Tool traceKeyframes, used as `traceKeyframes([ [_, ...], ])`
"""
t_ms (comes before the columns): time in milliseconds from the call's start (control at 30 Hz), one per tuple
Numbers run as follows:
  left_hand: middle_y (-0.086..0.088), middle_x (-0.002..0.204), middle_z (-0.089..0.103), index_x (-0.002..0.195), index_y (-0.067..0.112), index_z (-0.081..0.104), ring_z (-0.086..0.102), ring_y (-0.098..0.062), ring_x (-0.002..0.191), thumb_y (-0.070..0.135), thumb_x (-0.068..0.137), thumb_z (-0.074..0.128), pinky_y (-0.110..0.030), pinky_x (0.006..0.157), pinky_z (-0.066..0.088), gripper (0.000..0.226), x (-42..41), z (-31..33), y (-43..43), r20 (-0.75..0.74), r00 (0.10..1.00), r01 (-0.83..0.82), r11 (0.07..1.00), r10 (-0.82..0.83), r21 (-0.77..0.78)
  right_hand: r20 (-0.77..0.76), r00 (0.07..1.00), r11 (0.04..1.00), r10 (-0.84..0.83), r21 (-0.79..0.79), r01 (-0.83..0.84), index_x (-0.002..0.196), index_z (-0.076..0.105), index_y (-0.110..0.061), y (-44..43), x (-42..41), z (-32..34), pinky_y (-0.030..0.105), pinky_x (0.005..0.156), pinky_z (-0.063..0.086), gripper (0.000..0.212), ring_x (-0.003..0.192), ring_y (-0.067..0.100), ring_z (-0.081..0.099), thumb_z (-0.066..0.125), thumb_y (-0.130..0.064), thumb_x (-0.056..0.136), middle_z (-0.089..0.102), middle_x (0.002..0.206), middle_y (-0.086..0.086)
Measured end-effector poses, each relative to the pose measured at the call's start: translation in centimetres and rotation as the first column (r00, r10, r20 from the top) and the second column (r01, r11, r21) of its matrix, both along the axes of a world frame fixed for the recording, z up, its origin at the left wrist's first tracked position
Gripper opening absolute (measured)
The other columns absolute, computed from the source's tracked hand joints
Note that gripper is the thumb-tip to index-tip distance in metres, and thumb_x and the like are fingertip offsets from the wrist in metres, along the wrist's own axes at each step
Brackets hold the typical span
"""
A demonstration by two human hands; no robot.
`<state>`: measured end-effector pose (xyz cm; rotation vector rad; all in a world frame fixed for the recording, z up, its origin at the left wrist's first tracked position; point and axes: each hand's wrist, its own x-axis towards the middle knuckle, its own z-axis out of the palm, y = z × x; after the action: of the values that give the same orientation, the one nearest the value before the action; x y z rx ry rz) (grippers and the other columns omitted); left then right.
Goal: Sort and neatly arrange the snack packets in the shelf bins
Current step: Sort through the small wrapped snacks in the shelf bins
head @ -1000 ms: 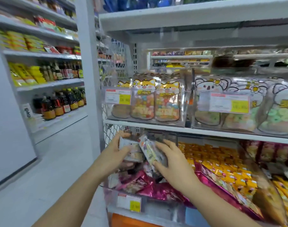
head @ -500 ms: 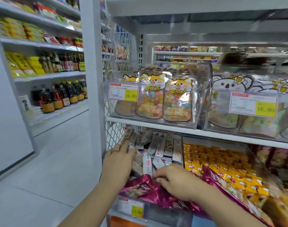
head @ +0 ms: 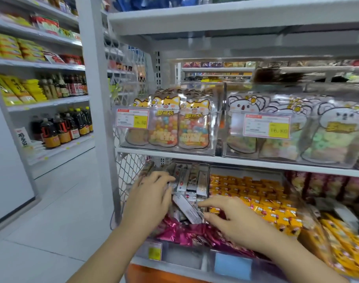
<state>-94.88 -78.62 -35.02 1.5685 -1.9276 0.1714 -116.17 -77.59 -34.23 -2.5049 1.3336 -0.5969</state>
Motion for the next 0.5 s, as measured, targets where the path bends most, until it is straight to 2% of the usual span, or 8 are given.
traceKeyframes([
  [67,0.014,0.12,0.057,0.121,0.03,0.058,0.055,-0.013,0.107,0.027,0.095,0.048,-0.035,0.103,0.034,0.028,-2.8,1.0,1.2,-0.033,0.996,0.085,0.996,-0.086,-0.014,0.014,0.999,0.999,-0.031,-0.041,0.031,0.123,0.059,-0.035,1.1,-2.1,0.1,0.017,0.101,0.035,0.03,0.115,-0.003,0.047,0.052,-0.033,0.094,0.054,0.119,-0.025],
  [167,0.016,0.12,0.058,0.122,0.032,0.057,0.056,-0.012,0.107,0.031,0.095,0.045,-0.031,0.096,0.039,0.029,-7.5,1.4,2.0,-0.019,0.978,0.206,0.979,-0.205,0.008,0.039,0.994,0.991,-0.101,-0.079,0.104,0.117,0.063,-0.035,2.3,-5.9,-0.2,0.019,0.095,0.04,0.026,0.105,-0.005,0.051,0.057,-0.032,0.091,0.054,0.106,-0.027],
  [267,0.014,0.117,0.06,0.117,0.032,0.059,0.059,-0.015,0.104,0.034,0.093,0.043,-0.033,0.09,0.044,0.029,-12.1,0.7,2.3,-0.017,0.949,0.315,0.948,-0.315,0.036,0.058,0.982,0.979,-0.179,-0.088,0.184,0.113,0.065,-0.034,3.2,-9.9,-0.7,0.013,0.085,0.039,0.024,0.102,-0.005,0.053,0.058,-0.034,0.09,0.06,0.106,-0.025],
  [367,0.014,0.114,0.06,0.116,0.033,0.059,0.06,-0.015,0.101,0.037,0.094,0.042,-0.033,0.083,0.046,0.028,-16.5,-0.3,2.4,0.024,0.932,0.36,0.931,-0.362,0.054,0.022,0.965,0.96,-0.262,-0.095,0.263,0.112,0.065,-0.034,3.9,-13.9,-1.3,0.011,0.082,0.036,0.025,0.1,-0.003,0.053,0.061,-0.035,0.088,0.055,0.1,-0.027],
  [433,0.014,0.114,0.06,0.116,0.033,0.058,0.058,-0.013,0.103,0.036,0.094,0.044,-0.032,0.084,0.045,0.027,-19.4,-0.7,2.4,0.029,0.91,0.411,0.909,-0.414,0.072,-0.001,0.945,0.942,-0.326,-0.083,0.325,0.115,0.064,-0.032,4.2,-16.8,-1.7,0.007,0.079,0.034,0.026,0.099,-0.002,0.053,0.06,-0.033,0.089,0.056,0.102,-0.025],
  [500,0.013,0.115,0.06,0.116,0.032,0.059,0.057,-0.012,0.107,0.034,0.094,0.045,-0.033,0.087,0.046,0.026,-22.0,-1.3,2.0,0.03,0.883,0.463,0.881,-0.468,0.102,-0.014,0.916,0.915,-0.401,-0.062,0.399,0.119,0.061,-0.032,4.5,-19.6,-2.2,0.014,0.085,0.041,0.029,0.108,0.003,0.054,0.056,-0.034,0.091,0.06,0.113,-0.018],
])
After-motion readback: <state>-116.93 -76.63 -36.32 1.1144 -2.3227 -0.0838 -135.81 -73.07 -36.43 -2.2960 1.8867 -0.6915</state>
